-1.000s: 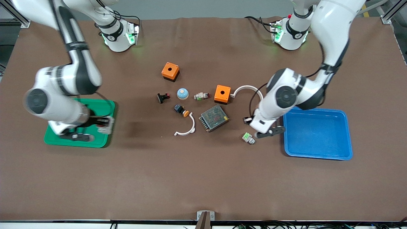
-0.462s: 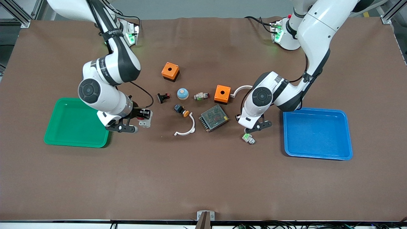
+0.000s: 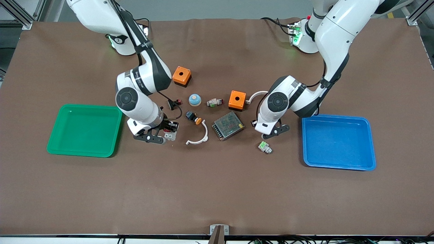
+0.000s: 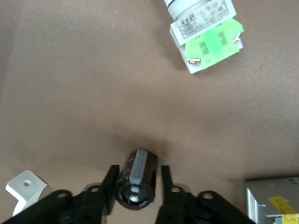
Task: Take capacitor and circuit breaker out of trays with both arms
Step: 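Lower the breaker onto the table while the left gripper releases the capacitor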
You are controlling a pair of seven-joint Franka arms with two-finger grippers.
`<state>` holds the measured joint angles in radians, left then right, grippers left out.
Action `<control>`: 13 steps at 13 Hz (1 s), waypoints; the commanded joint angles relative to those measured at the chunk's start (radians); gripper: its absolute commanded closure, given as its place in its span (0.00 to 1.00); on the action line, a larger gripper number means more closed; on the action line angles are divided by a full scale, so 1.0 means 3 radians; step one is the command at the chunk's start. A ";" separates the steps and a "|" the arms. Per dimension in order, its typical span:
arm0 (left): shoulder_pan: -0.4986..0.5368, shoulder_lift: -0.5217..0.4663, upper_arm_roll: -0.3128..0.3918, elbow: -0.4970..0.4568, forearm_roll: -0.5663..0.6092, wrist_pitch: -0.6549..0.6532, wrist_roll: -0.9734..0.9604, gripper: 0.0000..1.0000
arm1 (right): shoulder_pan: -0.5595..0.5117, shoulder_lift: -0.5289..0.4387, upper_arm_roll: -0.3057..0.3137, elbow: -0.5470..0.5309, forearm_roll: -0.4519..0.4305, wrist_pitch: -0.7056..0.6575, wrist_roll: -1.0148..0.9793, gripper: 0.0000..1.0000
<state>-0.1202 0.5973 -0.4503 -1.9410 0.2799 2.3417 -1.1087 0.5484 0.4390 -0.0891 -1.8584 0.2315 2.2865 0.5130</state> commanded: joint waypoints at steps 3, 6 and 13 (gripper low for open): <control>0.0134 -0.0359 -0.0007 0.0195 0.0064 -0.0145 -0.0052 0.00 | 0.0120 0.0126 -0.0040 -0.0013 0.0031 0.0170 0.0049 0.90; 0.0283 -0.0385 -0.0007 0.0899 0.0064 -0.0844 0.0131 0.00 | 0.0140 0.0228 -0.0045 0.0008 0.0021 0.0232 0.0090 0.90; 0.0799 -0.0768 -0.0012 0.1382 0.0039 -0.1561 0.0876 0.00 | 0.0222 0.0388 -0.0061 0.0013 -0.0091 0.0391 0.0090 0.89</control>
<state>0.0837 0.4232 -0.4460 -1.5196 0.2844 1.9349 -0.9057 0.6019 0.5593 -0.0935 -1.8574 0.2277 2.4012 0.5230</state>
